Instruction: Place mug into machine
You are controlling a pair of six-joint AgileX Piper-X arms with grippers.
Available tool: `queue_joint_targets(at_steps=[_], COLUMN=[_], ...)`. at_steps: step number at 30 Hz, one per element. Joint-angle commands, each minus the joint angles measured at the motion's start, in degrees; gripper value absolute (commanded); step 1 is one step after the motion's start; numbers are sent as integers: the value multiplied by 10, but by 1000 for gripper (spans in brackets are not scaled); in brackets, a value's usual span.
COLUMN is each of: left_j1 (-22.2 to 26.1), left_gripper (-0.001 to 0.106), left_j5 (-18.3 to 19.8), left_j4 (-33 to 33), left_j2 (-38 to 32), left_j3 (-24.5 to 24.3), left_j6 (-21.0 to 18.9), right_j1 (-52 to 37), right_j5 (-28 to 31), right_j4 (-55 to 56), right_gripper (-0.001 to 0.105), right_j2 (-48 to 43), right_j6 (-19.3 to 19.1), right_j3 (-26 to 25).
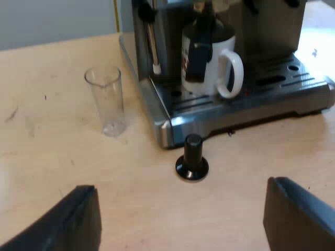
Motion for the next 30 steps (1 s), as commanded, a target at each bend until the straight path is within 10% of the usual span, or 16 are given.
queue_joint_targets(at_steps=[1, 15, 30], left_j1=[2, 2, 2], left_gripper=[66, 66, 66], left_j5=[-5, -58, -74], left_j4=[-2, -142, -136], left_j2=[-83, -81, -81], left_j3=[7, 119, 150], left_j6=[-4, -3, -3], right_j1=[-2, 0, 0], right_j5=[-2, -91, -114], right_j4=[2, -87, -89], right_gripper=[51, 51, 51], right_j2=[-26, -25, -25], right_j6=[19, -19, -19], right_j3=[-2, 68, 147])
